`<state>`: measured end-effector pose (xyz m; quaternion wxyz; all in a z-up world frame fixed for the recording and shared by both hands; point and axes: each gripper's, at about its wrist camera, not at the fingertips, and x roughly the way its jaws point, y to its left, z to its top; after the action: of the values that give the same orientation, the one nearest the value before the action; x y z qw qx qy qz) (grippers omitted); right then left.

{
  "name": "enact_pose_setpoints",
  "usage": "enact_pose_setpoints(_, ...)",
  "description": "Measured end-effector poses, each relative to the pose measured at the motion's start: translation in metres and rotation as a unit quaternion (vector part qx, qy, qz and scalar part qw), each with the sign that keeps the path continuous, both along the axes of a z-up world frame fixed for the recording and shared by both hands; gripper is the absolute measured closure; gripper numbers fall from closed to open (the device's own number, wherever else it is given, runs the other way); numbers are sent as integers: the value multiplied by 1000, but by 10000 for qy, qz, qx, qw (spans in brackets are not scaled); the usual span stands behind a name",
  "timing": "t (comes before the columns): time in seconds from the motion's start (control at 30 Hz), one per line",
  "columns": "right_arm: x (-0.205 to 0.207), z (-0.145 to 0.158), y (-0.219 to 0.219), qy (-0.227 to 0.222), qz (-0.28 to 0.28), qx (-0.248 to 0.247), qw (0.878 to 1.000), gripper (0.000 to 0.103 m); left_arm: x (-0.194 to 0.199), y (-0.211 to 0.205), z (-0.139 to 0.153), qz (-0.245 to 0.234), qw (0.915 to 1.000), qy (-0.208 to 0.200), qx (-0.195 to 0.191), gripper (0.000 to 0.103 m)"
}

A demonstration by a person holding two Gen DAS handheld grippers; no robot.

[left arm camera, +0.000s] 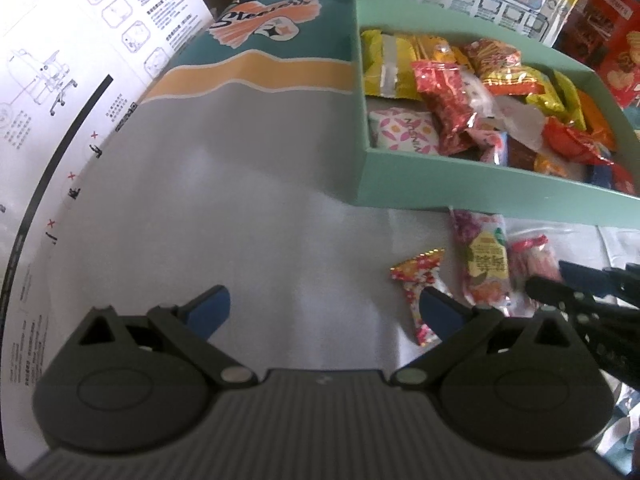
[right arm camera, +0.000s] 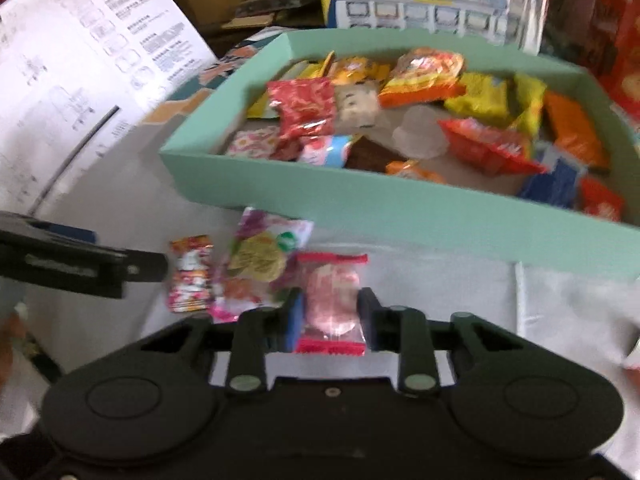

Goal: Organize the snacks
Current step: 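Grasp the red-white wrapped candy with the left tool while the right tool grasps the pink-white candy, then lower both wrapped candies into the mint-green box and open both tools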

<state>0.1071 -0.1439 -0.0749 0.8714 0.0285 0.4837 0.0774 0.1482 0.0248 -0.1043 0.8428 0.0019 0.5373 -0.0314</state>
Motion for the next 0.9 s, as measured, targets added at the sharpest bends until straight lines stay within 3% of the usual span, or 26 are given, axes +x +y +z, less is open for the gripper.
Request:
enact_pose_setpoints(0.17, -8, -2, -25, -42, -397, 7, 9992, 75, 1, -19, 1, -159, 9997, -9, -161, 1)
enact_pose_setpoints(0.23, -15, -3, -34, -65, -490, 39, 9988, 75, 2, -31, -2, -245, 9995, -26, -189, 9)
enact_pose_setpoints(0.3, -22, -4, -37, -122, -533, -25, 9985, 75, 4, -40, -7, -274, 9992, 56, -288, 30)
enact_pose_setpoints(0.33, -26, -4, -38, -161, -527, -83, 9984, 75, 4, -44, -7, -250, 9994, 14, -240, 30)
enact_pose_setpoints(0.47, -30, -5, -33, -255, -480, -291, 9981, 74, -3, -51, -5, -418, 9989, -217, -38, 73)
enact_pose_setpoints(0.67, -25, -7, -22, -363, -314, -615, 9970, 73, -12, -38, -4, -349, 9990, -279, -27, 77)
enact_pose_setpoints(0.9, -32, 5, -50, -179, -810, 159, 9964, 76, -17, -28, 10, -326, 9989, -295, -148, 79)
